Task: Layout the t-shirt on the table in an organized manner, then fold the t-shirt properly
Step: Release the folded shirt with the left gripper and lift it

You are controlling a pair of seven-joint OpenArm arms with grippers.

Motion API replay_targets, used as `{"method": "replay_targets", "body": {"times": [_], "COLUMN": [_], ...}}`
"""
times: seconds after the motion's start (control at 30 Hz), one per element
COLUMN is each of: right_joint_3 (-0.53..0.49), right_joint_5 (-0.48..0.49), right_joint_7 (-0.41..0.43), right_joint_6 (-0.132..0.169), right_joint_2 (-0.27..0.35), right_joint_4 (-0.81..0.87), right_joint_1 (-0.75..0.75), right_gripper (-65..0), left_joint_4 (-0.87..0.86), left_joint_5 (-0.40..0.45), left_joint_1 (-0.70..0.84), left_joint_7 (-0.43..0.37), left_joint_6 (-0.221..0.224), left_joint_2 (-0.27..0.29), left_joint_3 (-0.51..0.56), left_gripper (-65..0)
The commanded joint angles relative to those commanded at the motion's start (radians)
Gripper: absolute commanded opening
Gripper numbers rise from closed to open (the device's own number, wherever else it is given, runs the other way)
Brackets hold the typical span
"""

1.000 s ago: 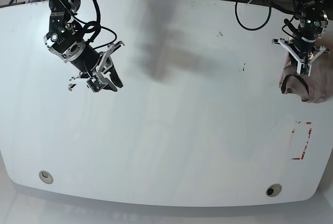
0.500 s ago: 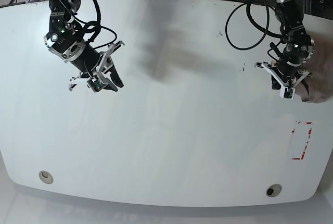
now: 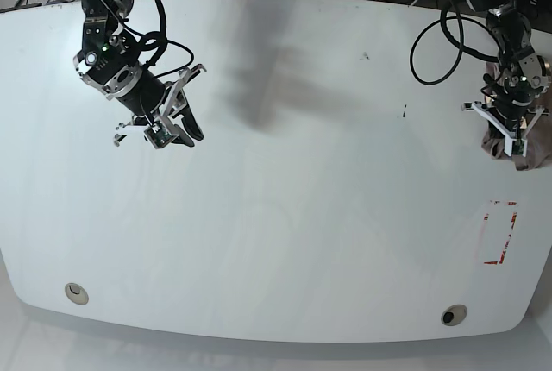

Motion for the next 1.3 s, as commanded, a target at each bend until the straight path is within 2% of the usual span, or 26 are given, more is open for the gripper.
{"method": "replay_targets", "body": {"times": [0.07, 0.43, 0.73, 0.9, 1.13, 1.3], "right_joint_3": [0.0, -0.002, 0.0, 0.0, 0.0, 0.0], "right_joint_5": [0.0, 0.0, -0.002, -0.002, -0.002, -0.002], "right_joint_7": [0.0, 0.0, 0.0, 0.0, 0.0, 0.0], "right_joint_6": [0.0, 0.0, 0.0, 0.0, 0.0, 0.0], "right_joint_2": [0.0, -0.003, -0.034, -0.035, -0.035, -0.035], "right_joint_4": [0.0, 0.0, 0.0, 0.0, 0.002, 0.002], "right_joint_1": [0.0, 0.003, -0.002, -0.002, -0.002, -0.002], "right_gripper": [-56.3, -56.3, -56.3, -56.3, -56.3, -56.3], "left_joint_4": [0.0, 0.025, 0.181, 0.253, 0.238, 0.166], "left_joint_5": [-0.002, -0.003, -0.003, -0.002, 0.006, 0.006], "left_joint_1": [0.002, 0.032, 0.034, 0.035, 0.032, 0.029], "left_joint_7": [0.0, 0.002, 0.002, 0.002, 0.002, -0.002], "left_joint_6": [0.0, -0.002, -0.003, -0.002, 0.003, 0.005], "left_joint_2": [-0.015, -0.012, 0.068, 0.074, 0.074, 0.066], "left_joint_3": [0.0, 0.0, -0.002, -0.008, -0.112, -0.124], "left_gripper": [-64.6, -64.6, -64.6, -64.7, -64.7, -64.7]}}
